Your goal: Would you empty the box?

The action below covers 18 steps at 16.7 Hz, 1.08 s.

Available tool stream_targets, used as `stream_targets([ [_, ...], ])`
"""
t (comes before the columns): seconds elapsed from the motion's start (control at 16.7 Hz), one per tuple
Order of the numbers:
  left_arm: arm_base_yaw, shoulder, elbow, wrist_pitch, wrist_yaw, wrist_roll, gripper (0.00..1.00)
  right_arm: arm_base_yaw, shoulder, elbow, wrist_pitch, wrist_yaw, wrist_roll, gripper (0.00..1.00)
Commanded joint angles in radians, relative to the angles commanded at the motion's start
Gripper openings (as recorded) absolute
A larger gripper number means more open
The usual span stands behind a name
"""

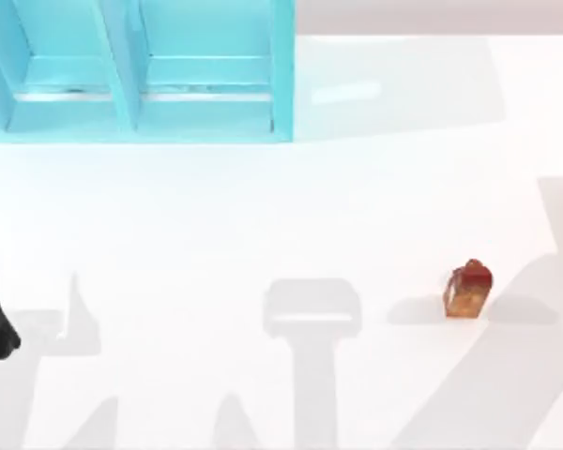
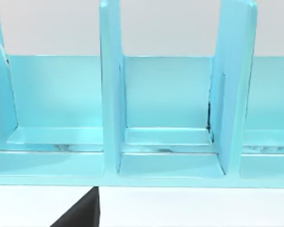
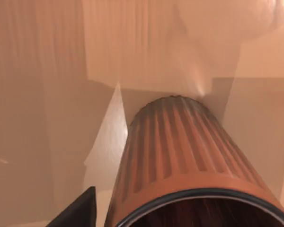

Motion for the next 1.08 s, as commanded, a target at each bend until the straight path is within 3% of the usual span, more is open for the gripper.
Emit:
stream_targets([
  [0.12,0.000,0.000,0.000,0.000,0.000,0.000,1.00,0.000,0.000,0.000,0.000,0.000,0.000,1.00],
  [0.9,0.000,0.000,0.000,0.000,0.000,0.000,1.00,0.000,0.000,0.000,0.000,0.000,0.000,0.02],
  [1.08,0.000,0.000,0.000,0.000,0.000,0.000,1.00,0.000,0.000,0.000,0.000,0.000,0.000,0.00],
])
